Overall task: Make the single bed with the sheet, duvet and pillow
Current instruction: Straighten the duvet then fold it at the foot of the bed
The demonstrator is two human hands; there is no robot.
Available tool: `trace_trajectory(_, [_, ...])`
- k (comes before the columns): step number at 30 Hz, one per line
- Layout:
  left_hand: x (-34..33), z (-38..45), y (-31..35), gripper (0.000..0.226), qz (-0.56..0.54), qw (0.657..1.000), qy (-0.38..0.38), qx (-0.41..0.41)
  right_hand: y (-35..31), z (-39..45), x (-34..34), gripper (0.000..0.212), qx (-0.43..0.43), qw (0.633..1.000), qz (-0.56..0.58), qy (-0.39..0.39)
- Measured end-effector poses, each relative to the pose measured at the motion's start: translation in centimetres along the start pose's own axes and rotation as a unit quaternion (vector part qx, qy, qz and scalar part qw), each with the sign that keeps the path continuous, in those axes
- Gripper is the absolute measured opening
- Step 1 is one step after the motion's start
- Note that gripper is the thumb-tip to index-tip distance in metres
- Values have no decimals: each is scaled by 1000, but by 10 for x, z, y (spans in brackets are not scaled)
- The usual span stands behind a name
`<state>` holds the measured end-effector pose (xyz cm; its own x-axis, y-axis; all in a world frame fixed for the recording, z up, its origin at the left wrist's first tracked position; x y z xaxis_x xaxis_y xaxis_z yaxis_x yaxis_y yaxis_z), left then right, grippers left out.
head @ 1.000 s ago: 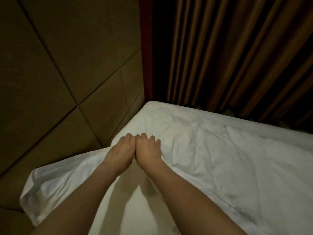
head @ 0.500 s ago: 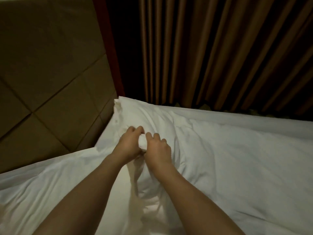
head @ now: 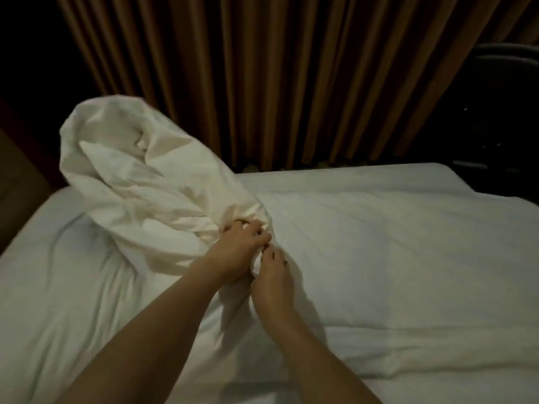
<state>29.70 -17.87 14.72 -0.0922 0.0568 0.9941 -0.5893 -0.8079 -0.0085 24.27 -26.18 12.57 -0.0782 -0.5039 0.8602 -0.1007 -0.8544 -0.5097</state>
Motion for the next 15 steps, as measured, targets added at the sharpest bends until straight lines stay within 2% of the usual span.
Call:
trace_trajectory(3, [-13, 35, 63, 50, 8, 998, -55, -31, 64, -8, 23, 46, -46, 999, 6, 9])
trace_trajectory(6, [-15, 55, 117, 43, 22, 996, -49, -75, 110, -21, 42, 46, -87, 996, 24, 15])
trace_trajectory(10, [-9, 70, 160, 45, 91, 985, -106, -106, 139, -36, 61, 39, -134, 988, 69, 29])
trace_trajectory(15, [-6, 59, 178, 38, 125, 980, -109, -107, 147, -48, 60, 41, -126, 990, 57, 12])
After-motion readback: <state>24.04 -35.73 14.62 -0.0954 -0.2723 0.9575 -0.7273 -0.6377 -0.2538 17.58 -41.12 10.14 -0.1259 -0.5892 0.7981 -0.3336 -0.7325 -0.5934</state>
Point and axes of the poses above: each hand's wrist, its own z-axis towards the middle knuckle, its own x-axis out of the back of the hand, y = z × x, the point moved 3 cm from there along z, towards the middle knuckle, and after that the axes turned 6 degrees about y, right-handed, at the moved point
